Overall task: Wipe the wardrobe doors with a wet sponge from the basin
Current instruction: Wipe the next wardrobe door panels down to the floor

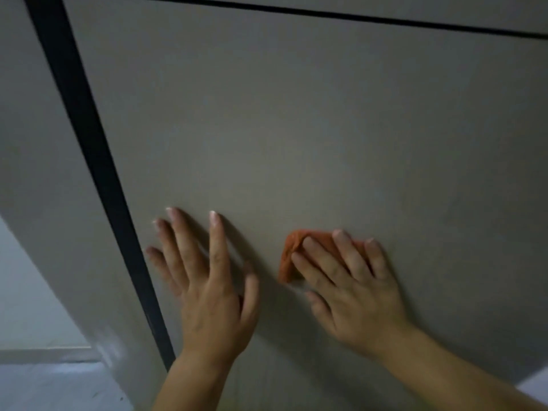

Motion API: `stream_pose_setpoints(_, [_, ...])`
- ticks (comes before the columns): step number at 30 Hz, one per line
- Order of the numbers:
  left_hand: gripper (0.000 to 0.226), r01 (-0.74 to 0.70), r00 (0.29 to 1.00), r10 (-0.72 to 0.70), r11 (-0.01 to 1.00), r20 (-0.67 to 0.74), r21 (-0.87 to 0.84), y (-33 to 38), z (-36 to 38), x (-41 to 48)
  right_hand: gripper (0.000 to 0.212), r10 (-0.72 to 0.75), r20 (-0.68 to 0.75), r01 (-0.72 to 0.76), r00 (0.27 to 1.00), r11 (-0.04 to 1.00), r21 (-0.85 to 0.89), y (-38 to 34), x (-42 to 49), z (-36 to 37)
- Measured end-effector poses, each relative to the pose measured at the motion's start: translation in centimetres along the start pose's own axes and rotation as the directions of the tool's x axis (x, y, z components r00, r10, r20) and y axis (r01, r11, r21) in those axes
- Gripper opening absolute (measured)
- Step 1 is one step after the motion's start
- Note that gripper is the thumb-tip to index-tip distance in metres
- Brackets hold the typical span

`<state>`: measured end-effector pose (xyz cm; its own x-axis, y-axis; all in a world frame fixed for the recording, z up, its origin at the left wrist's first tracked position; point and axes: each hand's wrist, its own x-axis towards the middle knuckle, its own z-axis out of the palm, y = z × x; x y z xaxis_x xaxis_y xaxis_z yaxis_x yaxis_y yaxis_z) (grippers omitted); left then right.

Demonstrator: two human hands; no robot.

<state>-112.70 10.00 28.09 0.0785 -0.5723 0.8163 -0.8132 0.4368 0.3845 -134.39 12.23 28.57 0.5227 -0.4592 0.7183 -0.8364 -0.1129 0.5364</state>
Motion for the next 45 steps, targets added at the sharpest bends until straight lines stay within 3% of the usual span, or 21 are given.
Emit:
stream_pose_setpoints(4, [0.087, -0.028, 1.000, 0.029, 0.999, 0.010, -0.020, 1.8, 0.6, 0.1, 0.067, 0.343, -0.135, -0.332, 0.930, 0.939, 0.093, 5.0, 4.8, -2.3])
stream_pose_setpoints(5, [0.085, -0.058, 0.998, 0.059, 0.998, 0.019, -0.026, 2.6, 0.9, 0.0, 0.068, 0.369, -0.144, -0.356, 0.918, 0.928, 0.112, 5.5, 5.1, -2.4])
stream_pose_setpoints(9, [0.082, -0.151, 0.986, 0.153, 0.988, 0.069, -0.032, 5.3, 2.3, -1.1, 0.070, 0.108, -0.054, -0.107, 0.993, 0.994, 0.024, 4.2, -1.0, 0.1])
stream_pose_setpoints(12, [0.083, -0.121, 0.991, 0.121, 0.993, 0.059, -0.015, 6.4, 3.1, -1.2, 0.071, 0.020, 0.010, -0.020, 1.000, 1.000, -0.014, 4.9, -5.1, 0.7])
stream_pose_setpoints(14, [0.084, -0.137, 0.988, 0.138, 0.990, 0.065, -0.015, 7.0, 3.3, -1.1, 0.069, 0.076, -0.035, -0.075, 0.997, 0.997, 0.015, 6.8, -4.2, -0.2])
stream_pose_setpoints(18, [0.083, -0.215, 0.972, 0.213, 0.977, 0.097, 0.001, 8.5, 3.8, -1.3, 0.064, 0.358, -0.120, -0.341, 0.926, 0.930, 0.137, 10.6, -0.5, -1.9])
stream_pose_setpoints(23, [0.078, -0.296, 0.946, 0.295, 0.955, 0.133, -0.010, 9.7, 3.8, -1.9, 0.066, 0.203, -0.042, -0.201, 0.978, 0.978, 0.057, 8.9, -7.8, 0.8])
stream_pose_setpoints(25, [0.077, -0.357, 0.923, 0.354, 0.934, 0.152, -0.013, 10.1, 3.8, -2.2, 0.064, 0.205, -0.055, -0.205, 0.977, 0.979, 0.020, 9.9, -9.4, 0.9])
stream_pose_setpoints(30, [0.078, -0.450, 0.868, 0.435, 0.893, 0.240, 0.008, 12.7, 5.1, -1.9, 0.066, 0.515, -0.197, -0.494, 0.834, 0.857, 0.147, 15.5, -4.3, -1.3])
stream_pose_setpoints(32, [0.078, -0.442, 0.874, 0.424, 0.897, 0.239, 0.027, 14.0, 5.7, -1.7, 0.067, 0.489, -0.193, -0.467, 0.851, 0.871, 0.152, 15.1, -5.5, -0.9])
stream_pose_setpoints(36, [0.080, -0.405, 0.894, 0.385, 0.913, 0.229, 0.046, 16.0, 6.2, -2.0, 0.067, 0.323, -0.052, -0.318, 0.945, 0.945, 0.083, 12.1, -12.9, 1.5])
stream_pose_setpoints(38, [0.081, -0.420, 0.886, 0.399, 0.907, 0.234, 0.042, 17.0, 6.6, -2.1, 0.066, 0.318, -0.058, -0.313, 0.946, 0.946, 0.080, 13.4, -13.1, 1.1])
stream_pose_setpoints(40, [0.083, -0.414, 0.889, 0.396, 0.910, 0.230, 0.032, 18.1, 7.2, -2.0, 0.066, 0.442, -0.133, -0.429, 0.887, 0.896, 0.115, 16.5, -10.5, -0.2])
stream_pose_setpoints(43, [0.091, -0.359, 0.916, 0.346, 0.933, 0.204, 0.034, 19.5, 7.9, -2.3, 0.062, 0.632, -0.224, -0.607, 0.742, 0.775, 0.176, 20.9, -7.8, -1.4])
stream_pose_setpoints(45, [0.094, -0.346, 0.923, 0.333, 0.938, 0.195, 0.034, 19.8, 8.2, -2.6, 0.063, 0.636, -0.215, -0.606, 0.741, 0.771, 0.193, 20.5, -9.3, -1.0])
